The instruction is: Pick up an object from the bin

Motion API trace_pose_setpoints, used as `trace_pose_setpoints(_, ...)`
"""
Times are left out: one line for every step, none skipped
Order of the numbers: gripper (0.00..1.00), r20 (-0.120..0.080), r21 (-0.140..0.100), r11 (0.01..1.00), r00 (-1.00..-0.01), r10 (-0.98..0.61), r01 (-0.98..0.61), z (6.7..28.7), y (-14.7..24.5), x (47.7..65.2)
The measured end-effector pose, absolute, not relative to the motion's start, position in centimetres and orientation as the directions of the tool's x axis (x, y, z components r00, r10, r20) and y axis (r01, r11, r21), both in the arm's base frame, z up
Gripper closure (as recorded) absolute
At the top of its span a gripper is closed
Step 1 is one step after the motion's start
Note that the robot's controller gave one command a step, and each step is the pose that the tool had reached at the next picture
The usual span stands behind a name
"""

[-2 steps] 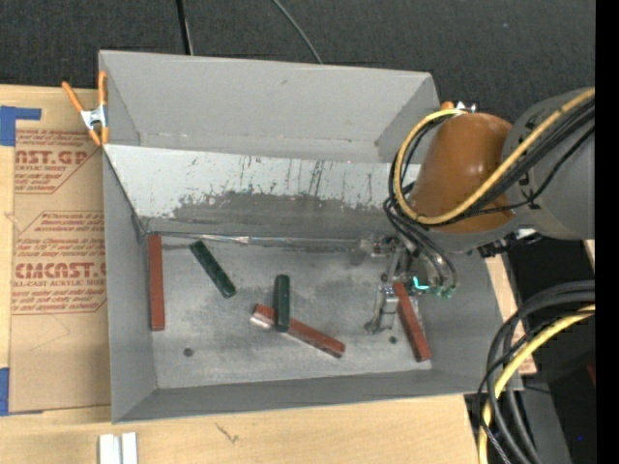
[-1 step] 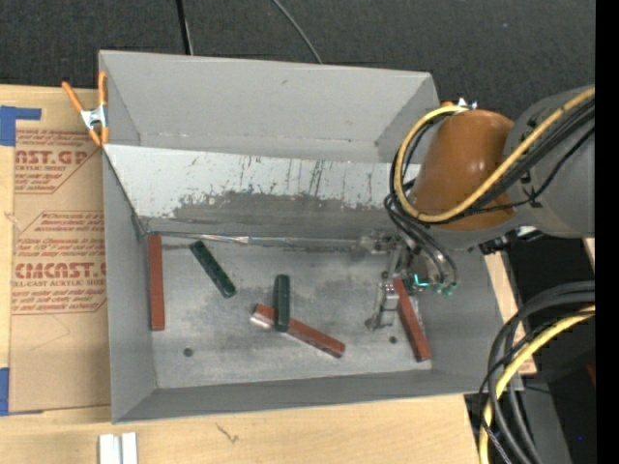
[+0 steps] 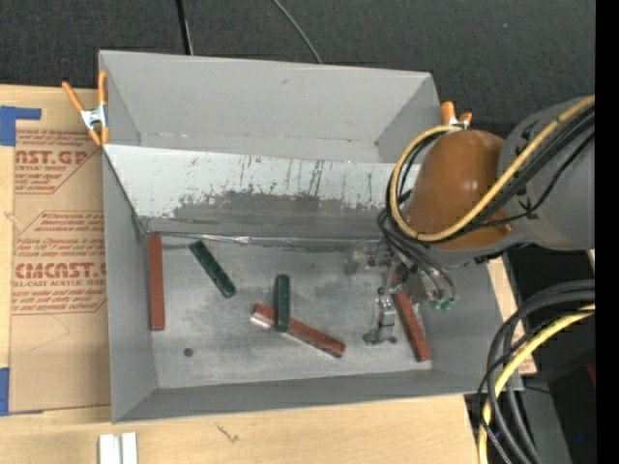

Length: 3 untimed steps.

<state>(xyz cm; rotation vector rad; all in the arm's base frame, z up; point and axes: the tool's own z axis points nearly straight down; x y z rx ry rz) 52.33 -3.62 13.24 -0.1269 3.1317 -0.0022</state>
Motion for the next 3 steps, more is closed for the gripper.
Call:
trace_pose_setpoints(1.00, 0.002, 0.001, 0.997, -0.997, 0.076, 0.076, 6.9, 1.2, 48.2)
trace_pose_setpoints(1.00, 0.002, 0.001, 0.997, -0.997, 0.076, 0.076, 6.9, 1.2, 48.2)
trace_pose_setpoints(1.00, 0.010, 0.000, 0.997, -0.997, 0.076, 0.076, 11.4, 0.4, 48.1)
